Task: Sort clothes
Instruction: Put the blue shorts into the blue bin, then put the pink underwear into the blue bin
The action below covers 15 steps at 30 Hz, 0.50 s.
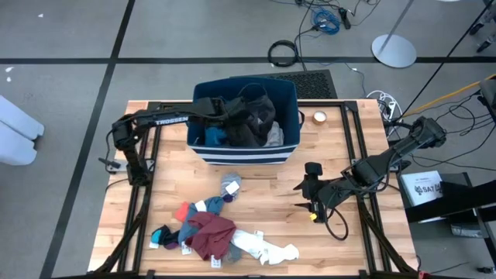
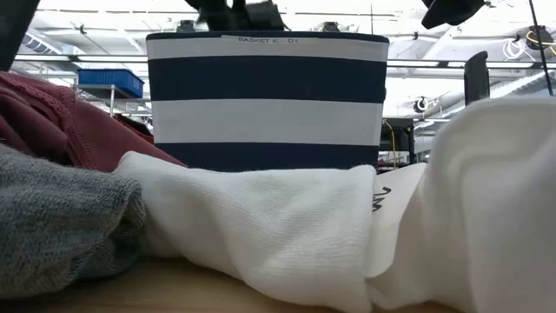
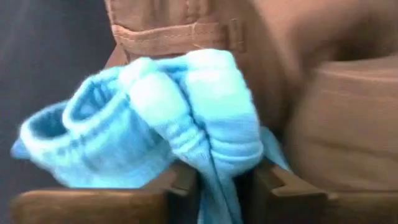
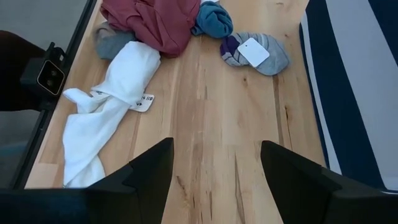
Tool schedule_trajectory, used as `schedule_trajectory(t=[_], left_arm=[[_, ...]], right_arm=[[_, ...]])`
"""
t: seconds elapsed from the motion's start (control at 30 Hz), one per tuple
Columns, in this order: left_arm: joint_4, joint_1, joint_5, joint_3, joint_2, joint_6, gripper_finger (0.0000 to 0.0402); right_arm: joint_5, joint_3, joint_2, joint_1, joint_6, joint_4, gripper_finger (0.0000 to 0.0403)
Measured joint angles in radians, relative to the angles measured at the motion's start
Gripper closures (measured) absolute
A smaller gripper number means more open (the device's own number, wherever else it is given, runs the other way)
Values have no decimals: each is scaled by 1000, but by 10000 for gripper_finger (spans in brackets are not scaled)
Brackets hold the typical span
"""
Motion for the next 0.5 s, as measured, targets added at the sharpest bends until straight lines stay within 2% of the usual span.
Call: schedule_trajectory(t=[0.27, 0.5], left_arm=[[-124, 0, 1, 147, -88, -28, 221], [-125, -5, 5, 228, -198, -36, 199]], right_arm=[[-3, 0, 0, 0, 0, -1, 174], [-4, 0, 0, 0, 0, -2, 174]])
